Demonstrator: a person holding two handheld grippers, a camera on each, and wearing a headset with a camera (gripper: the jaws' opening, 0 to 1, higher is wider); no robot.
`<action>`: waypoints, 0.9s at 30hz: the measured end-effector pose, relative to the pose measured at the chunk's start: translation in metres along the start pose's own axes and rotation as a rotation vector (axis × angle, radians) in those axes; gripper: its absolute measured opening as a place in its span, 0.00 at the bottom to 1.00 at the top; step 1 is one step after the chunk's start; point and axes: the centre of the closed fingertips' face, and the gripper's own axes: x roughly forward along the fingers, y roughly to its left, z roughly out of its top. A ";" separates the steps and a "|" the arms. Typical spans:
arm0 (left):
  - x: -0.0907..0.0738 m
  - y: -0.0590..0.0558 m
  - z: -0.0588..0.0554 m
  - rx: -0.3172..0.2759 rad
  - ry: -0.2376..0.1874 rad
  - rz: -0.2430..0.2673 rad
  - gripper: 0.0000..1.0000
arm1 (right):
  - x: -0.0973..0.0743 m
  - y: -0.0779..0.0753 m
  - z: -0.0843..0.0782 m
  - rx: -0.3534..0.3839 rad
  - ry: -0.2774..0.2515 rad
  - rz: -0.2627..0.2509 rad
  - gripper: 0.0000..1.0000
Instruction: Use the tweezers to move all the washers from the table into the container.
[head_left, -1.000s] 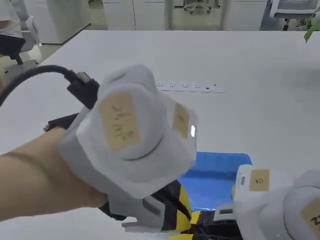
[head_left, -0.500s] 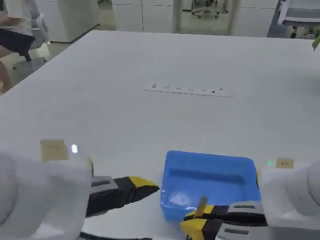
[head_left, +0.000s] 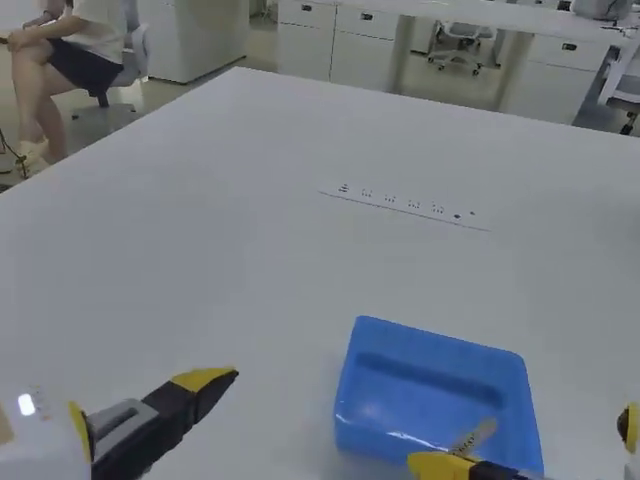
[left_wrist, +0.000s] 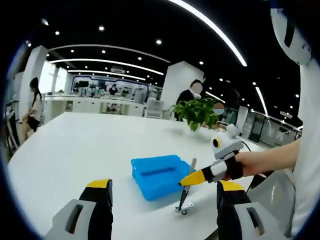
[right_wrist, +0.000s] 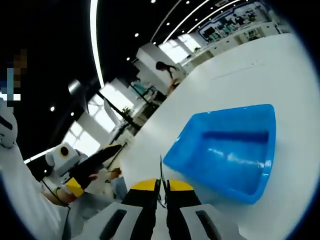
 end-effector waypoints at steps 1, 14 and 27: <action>-0.001 0.001 -0.004 0.026 0.027 0.009 0.87 | -0.002 0.001 0.001 0.004 -0.003 -0.001 0.02; -0.006 0.009 -0.006 0.150 0.032 0.084 0.80 | -0.031 0.004 0.034 0.054 -0.149 -0.050 0.02; -0.015 0.026 -0.007 0.028 0.002 0.125 0.77 | -0.048 -0.037 0.068 -0.066 -0.217 -0.227 0.02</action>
